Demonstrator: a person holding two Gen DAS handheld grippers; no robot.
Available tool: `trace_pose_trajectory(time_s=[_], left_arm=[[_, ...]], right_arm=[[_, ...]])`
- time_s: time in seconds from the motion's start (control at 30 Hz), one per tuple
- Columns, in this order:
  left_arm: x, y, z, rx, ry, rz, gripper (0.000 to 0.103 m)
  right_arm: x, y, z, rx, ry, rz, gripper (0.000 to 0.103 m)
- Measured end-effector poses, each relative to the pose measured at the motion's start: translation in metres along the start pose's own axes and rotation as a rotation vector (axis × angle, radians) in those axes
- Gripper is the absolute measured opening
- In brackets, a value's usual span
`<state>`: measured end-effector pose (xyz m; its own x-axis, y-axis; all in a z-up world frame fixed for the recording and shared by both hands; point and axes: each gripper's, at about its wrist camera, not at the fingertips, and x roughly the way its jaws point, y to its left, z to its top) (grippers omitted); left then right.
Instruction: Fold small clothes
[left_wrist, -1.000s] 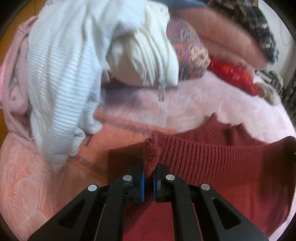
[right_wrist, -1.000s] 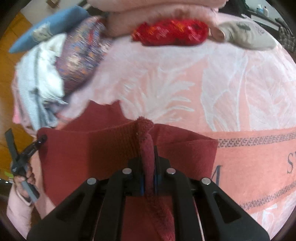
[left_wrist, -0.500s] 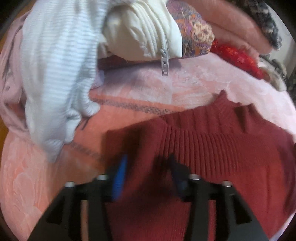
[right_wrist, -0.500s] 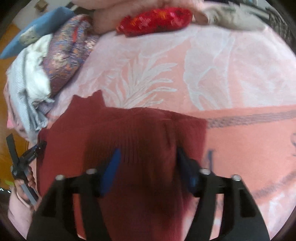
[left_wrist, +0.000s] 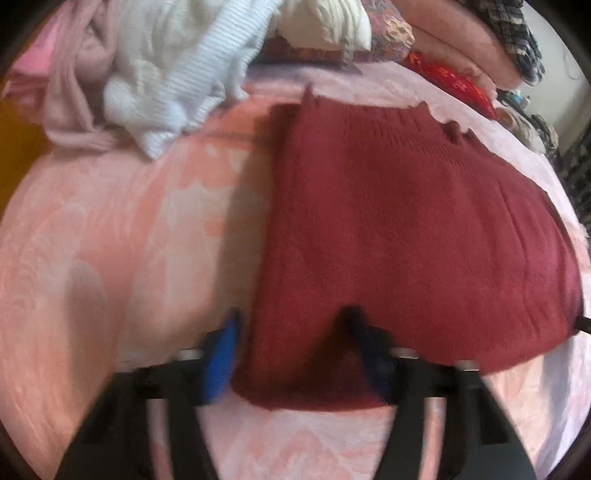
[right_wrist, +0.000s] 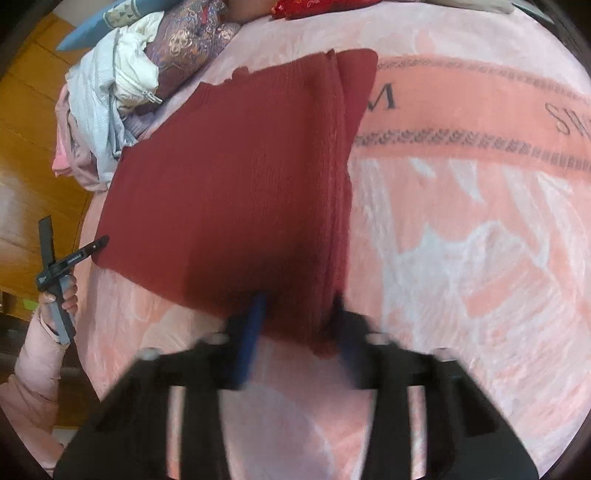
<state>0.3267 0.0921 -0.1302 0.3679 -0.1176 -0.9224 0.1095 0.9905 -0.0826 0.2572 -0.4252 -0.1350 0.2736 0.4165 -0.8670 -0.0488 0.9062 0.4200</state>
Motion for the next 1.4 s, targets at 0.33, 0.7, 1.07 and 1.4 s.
trace_pose_trajectory(time_s=[0.33, 0.7, 1.07, 1.4], left_arm=[[0.007, -0.012, -0.004, 0.012, 0.024, 0.030, 0.018], [-0.031, 0.002, 0.006, -0.020, -0.013, -0.001, 0.077], [0.008, 0.015, 0.033, -0.107, 0.065, -0.102, 0.079], [0.037, -0.003, 0.046, -0.112, 0.103, -0.156, 0.069]], right_arm=[[0.008, -0.011, -0.011, 0.062, 0.065, -0.049, 0.009], [-0.038, 0.003, 0.000, 0.034, -0.052, -0.058, 0.065], [0.002, -0.016, 0.036, 0.125, 0.000, 0.019, 0.075], [0.030, -0.020, 0.054, 0.134, 0.001, 0.062, 0.070]])
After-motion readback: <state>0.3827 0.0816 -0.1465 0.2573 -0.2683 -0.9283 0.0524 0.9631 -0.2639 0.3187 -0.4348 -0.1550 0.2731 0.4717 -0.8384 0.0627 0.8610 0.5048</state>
